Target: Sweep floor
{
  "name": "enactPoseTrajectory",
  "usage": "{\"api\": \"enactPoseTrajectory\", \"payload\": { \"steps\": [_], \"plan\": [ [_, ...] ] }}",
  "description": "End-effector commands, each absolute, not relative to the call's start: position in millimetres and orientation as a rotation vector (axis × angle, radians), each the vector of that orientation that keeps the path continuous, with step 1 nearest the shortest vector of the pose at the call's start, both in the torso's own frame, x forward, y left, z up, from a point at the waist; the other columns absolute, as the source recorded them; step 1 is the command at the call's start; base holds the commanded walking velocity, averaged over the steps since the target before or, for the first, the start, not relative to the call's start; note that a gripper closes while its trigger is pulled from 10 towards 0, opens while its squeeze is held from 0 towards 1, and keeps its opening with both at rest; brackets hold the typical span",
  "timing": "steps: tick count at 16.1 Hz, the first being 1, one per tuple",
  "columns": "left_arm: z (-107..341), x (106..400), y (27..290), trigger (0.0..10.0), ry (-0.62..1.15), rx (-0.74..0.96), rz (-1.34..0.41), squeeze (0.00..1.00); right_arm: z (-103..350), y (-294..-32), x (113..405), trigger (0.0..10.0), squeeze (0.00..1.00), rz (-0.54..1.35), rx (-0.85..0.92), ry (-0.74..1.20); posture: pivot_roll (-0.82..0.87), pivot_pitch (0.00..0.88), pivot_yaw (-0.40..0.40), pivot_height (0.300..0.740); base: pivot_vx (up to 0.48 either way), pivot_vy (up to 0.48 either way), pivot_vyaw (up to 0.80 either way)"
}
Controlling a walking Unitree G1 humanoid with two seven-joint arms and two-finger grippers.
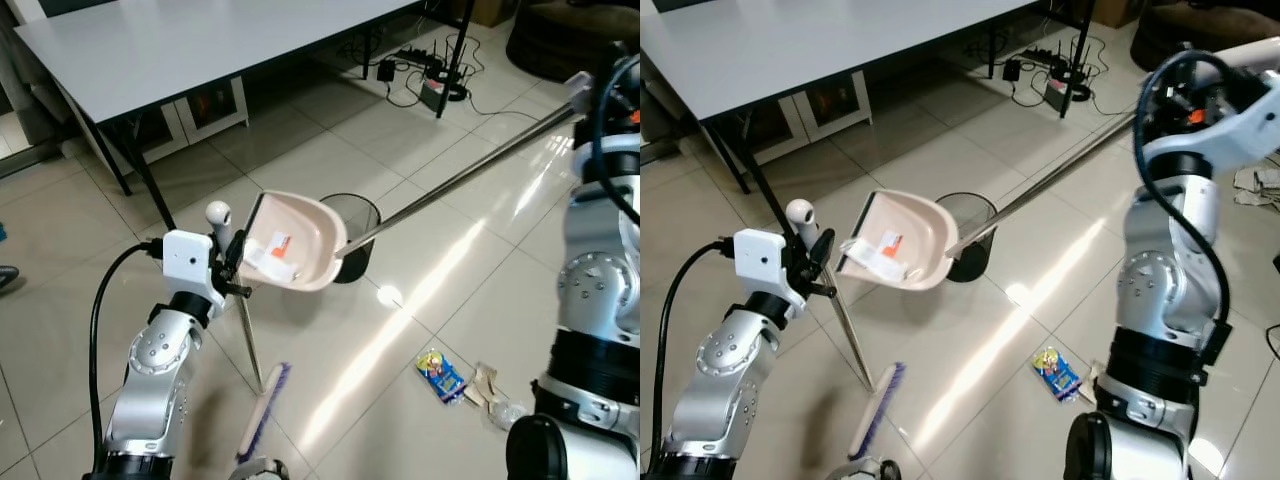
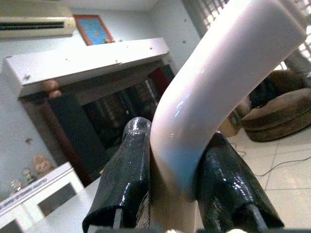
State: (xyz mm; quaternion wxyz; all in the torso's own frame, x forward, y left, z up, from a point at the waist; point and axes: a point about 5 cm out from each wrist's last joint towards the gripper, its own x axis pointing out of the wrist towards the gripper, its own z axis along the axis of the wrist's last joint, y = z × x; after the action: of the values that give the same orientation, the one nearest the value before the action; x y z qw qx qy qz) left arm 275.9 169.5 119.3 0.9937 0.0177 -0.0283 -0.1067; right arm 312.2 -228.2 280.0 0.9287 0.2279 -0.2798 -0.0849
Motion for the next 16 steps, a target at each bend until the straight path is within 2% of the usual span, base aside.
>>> {"api": "enactPoseTrajectory", "payload": {
  "steps": [1, 16],
  "plan": [
    [127.3, 276.9, 170.5, 10.0, -0.096, 0.04, -0.217, 0.0, 291.5, -229.6, 305.5, 10.0, 0.0, -0.166, 0.488, -0.644, -0.01, 0.036, 0.022, 0.74, 0.405, 0.0, 0.0],
    [126.8, 284.3, 167.5, 10.0, -0.105, 0.041, -0.204, 0.0, 287.3, -229.4, 311.5, 10.0, 0.0, -0.165, 0.462, -0.603, -0.02, 0.037, 0.021, 0.74, 0.416, 0.0, -0.03]
  ]
}}
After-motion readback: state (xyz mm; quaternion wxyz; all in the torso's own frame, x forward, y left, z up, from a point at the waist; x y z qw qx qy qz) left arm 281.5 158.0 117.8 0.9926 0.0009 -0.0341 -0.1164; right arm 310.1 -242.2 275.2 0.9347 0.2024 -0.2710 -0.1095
